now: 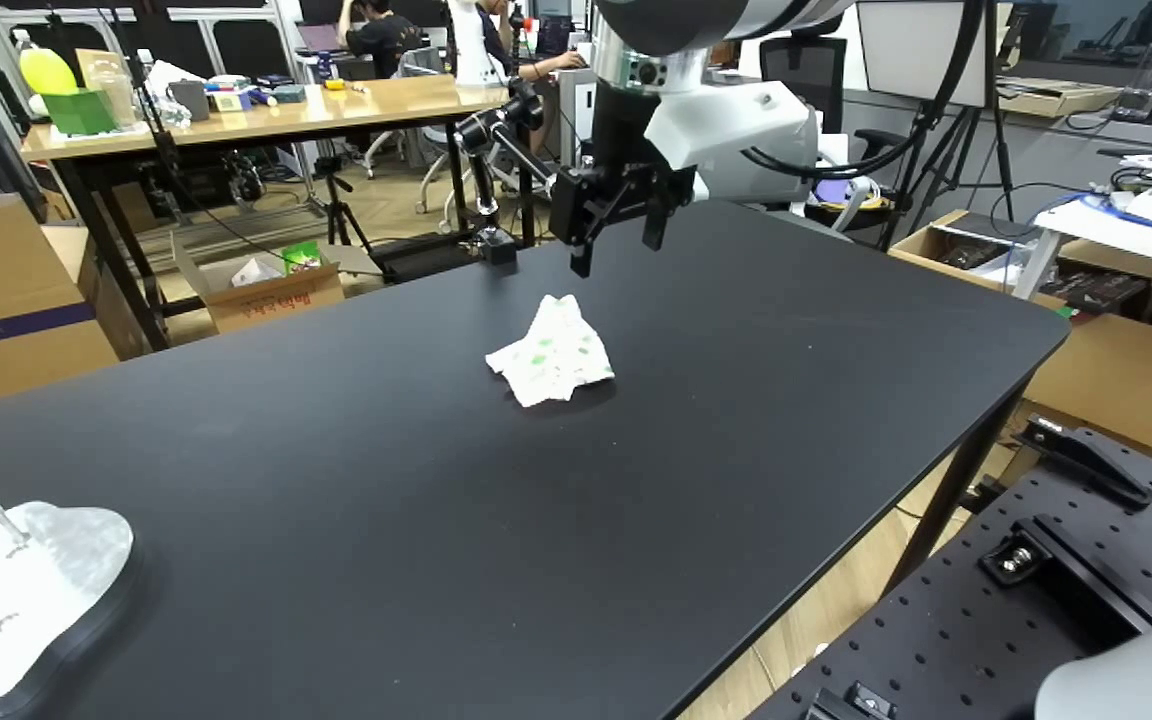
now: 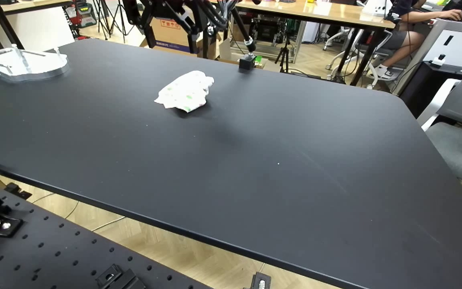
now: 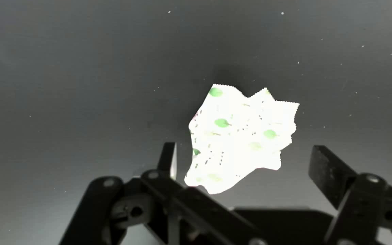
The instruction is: Put the cloth on the black rod
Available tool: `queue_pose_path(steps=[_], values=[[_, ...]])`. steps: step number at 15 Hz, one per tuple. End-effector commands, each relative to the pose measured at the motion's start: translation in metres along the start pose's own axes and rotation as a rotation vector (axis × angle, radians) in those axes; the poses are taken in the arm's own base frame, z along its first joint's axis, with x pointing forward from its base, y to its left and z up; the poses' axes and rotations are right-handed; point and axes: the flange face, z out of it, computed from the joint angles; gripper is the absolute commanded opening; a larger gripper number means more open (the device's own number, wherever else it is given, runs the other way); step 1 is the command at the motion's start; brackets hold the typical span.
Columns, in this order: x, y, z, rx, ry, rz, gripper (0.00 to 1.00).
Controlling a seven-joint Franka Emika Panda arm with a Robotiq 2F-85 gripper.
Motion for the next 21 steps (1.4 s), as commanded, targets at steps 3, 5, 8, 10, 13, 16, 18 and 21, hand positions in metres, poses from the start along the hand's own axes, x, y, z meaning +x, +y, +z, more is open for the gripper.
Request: queue_pose_path(steps=[3,5,8,10,13,16,18,21], values=[[0.002,-0.001,0.013,-0.051,0.044,-0.014,1.0],[0.005,-0.005,0.024,-0.066,0.058,-0.029,1.0],[0.007,-0.012,0.04,-0.079,0.063,-0.016,1.0],[0.008,-0.014,0.051,-0.085,0.058,0.011,1.0],[0.01,-0.016,0.069,-0.073,0.042,0.077,1.0],[0.012,-0.018,0.088,-0.056,0.025,0.112,1.0],[0.014,-0.018,0.098,-0.056,0.016,0.113,1.0],[0.017,-0.018,0.11,-0.058,0.005,0.101,1.0]])
